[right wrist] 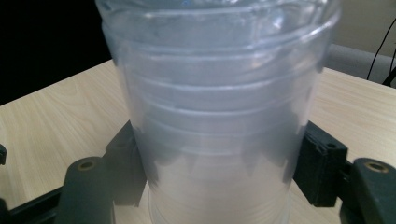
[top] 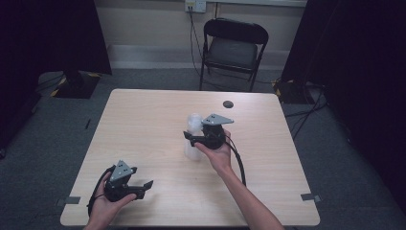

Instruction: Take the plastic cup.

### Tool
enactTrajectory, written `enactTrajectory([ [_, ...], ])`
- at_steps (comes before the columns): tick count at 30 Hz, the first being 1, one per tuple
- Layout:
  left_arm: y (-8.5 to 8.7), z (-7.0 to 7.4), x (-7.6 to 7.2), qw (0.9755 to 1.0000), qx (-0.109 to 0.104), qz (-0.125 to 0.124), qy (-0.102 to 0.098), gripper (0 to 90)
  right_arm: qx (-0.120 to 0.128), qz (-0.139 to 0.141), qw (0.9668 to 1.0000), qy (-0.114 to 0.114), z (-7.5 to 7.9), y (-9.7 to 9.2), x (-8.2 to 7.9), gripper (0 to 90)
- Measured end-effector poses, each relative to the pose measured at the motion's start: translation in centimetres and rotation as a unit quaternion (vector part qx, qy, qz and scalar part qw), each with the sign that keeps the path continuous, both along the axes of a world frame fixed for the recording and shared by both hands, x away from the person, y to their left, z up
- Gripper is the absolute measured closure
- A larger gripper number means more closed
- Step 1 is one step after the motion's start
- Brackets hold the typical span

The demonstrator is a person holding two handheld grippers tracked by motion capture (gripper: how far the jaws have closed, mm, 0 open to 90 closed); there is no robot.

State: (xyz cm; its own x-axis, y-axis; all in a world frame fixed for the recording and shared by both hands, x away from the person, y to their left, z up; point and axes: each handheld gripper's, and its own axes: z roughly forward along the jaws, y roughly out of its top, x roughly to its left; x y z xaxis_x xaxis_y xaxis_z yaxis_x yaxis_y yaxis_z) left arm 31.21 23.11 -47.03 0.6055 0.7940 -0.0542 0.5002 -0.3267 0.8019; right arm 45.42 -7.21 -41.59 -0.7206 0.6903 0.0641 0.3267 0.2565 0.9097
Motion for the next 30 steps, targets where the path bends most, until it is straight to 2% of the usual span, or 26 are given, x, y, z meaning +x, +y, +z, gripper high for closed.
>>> enactTrajectory([
  [30, 0.1, 0.0, 0.0, 1.0000, -0.001, 0.004, 0.003, 18.4, 0.021, 0.000, 0.9996, -0.020, 2.0, 0.0, 0.1, 30.9],
])
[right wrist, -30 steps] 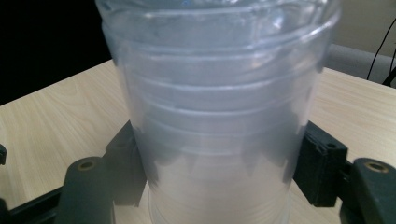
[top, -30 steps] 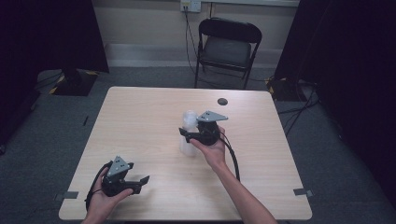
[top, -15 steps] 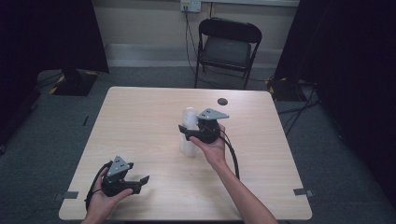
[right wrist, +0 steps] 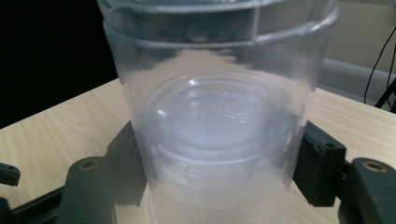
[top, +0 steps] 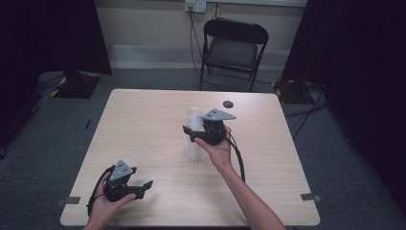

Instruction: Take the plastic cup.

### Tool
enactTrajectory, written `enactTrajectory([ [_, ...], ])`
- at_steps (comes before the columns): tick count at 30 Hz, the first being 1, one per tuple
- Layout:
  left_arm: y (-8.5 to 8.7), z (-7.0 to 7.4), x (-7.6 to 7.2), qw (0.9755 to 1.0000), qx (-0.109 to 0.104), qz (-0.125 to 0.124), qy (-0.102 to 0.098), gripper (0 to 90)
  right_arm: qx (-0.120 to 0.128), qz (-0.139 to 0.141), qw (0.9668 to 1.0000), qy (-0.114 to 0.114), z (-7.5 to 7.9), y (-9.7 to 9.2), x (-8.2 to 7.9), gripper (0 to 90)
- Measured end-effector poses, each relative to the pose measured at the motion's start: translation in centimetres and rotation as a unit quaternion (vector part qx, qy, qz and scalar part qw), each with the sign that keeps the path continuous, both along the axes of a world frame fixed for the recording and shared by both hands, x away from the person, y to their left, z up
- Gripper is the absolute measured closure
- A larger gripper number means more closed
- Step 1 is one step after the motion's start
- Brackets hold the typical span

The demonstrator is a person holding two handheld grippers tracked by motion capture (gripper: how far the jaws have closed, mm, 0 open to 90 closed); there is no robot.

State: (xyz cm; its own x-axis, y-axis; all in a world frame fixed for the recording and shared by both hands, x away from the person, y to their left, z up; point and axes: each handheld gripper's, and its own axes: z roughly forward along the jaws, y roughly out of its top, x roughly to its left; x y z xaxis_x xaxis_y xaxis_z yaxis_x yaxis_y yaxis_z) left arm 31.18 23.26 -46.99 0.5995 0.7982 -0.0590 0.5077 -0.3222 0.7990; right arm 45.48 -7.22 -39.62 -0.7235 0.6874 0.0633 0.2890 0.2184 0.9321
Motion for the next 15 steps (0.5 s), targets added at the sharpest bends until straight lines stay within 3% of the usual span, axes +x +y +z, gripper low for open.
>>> enactTrajectory([
  [8, -0.1, 0.0, 0.0, 1.0000, 0.000, 0.000, 0.000, 18.4, 0.015, 0.001, 0.9999, -0.004, 0.6, -0.2, -0.1, 31.8],
  [15, 0.0, 0.0, 0.0, 1.0000, 0.000, -0.001, -0.001, 18.4, 0.026, 0.000, 0.9995, -0.021, 1.6, -0.3, -0.2, 32.8],
])
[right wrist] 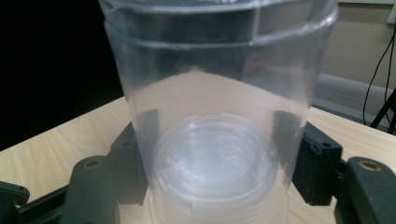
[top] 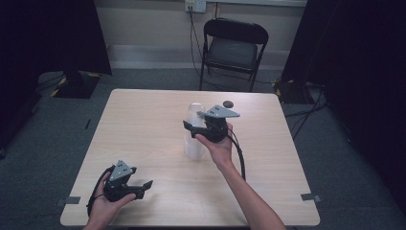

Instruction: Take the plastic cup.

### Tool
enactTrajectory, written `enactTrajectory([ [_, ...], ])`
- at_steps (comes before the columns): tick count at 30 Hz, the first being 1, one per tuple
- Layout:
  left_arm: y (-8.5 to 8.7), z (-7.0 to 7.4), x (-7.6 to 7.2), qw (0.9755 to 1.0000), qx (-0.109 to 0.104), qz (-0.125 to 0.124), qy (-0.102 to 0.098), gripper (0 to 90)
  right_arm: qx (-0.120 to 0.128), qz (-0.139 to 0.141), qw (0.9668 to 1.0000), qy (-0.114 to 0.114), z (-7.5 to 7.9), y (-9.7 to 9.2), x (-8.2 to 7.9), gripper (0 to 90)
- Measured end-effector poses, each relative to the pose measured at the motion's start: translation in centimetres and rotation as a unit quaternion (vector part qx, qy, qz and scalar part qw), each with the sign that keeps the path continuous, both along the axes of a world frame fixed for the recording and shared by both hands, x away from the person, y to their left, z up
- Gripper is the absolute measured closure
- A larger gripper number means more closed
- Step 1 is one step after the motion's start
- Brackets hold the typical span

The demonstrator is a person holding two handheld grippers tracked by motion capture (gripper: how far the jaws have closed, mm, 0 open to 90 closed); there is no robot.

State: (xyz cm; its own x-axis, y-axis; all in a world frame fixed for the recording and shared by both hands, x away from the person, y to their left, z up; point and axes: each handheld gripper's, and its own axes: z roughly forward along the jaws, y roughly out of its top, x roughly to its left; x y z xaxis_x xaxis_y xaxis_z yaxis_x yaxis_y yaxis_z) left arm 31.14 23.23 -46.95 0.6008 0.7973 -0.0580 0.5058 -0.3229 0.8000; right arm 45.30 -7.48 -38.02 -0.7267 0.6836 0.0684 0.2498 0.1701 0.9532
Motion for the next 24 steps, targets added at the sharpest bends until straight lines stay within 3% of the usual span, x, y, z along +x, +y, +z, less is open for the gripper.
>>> enactTrajectory([
  [13, 0.0, 0.0, 0.1, 1.0000, 0.000, 0.001, 0.000, 18.4, 0.010, 0.000, 0.9999, -0.012, 1.3, -0.5, -0.4, 34.0],
  [24, -0.1, -0.1, 0.0, 1.0000, -0.001, 0.001, 0.002, 18.4, 0.036, 0.008, 0.9992, -0.014, 2.7, -1.0, -0.5, 35.8],
])
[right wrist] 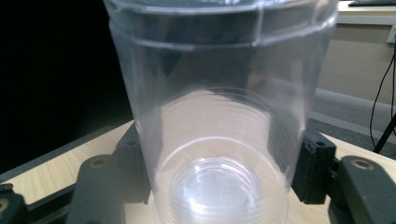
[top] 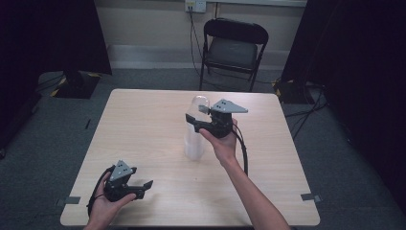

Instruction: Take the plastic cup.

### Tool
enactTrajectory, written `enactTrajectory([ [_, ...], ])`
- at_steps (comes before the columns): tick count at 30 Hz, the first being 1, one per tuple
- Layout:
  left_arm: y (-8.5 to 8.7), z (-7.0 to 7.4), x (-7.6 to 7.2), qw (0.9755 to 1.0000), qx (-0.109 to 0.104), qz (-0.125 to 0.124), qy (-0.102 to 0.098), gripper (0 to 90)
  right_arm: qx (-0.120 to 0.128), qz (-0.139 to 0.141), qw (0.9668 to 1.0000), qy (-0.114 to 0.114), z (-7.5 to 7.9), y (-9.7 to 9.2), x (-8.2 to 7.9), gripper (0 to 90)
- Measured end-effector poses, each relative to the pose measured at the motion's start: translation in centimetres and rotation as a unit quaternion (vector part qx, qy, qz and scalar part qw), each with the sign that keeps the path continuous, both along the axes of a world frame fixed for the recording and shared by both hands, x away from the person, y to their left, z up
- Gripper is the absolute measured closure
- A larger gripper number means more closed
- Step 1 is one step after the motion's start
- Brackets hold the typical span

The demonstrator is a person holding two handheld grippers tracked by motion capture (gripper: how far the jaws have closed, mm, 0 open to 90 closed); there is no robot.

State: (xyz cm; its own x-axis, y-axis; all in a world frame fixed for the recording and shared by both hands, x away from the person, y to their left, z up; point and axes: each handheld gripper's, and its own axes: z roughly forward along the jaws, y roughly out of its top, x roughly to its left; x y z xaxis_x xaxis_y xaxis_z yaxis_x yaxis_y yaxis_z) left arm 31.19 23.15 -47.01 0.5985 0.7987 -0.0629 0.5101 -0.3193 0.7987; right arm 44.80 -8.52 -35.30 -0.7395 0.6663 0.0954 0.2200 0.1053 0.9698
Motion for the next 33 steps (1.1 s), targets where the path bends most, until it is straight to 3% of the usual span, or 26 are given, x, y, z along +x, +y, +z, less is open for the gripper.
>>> enactTrajectory([
  [13, 0.0, 0.0, 0.0, 1.0000, 0.002, 0.000, -0.002, 18.4, 0.021, -0.005, 0.9998, 0.002, 1.7, -1.1, -0.6, 39.4],
  [33, -0.3, 0.1, -0.2, 0.9999, 0.003, -0.006, -0.008, 18.4, 0.032, -0.015, 0.9994, 0.008, 2.7, -4.3, -1.6, 39.5],
])
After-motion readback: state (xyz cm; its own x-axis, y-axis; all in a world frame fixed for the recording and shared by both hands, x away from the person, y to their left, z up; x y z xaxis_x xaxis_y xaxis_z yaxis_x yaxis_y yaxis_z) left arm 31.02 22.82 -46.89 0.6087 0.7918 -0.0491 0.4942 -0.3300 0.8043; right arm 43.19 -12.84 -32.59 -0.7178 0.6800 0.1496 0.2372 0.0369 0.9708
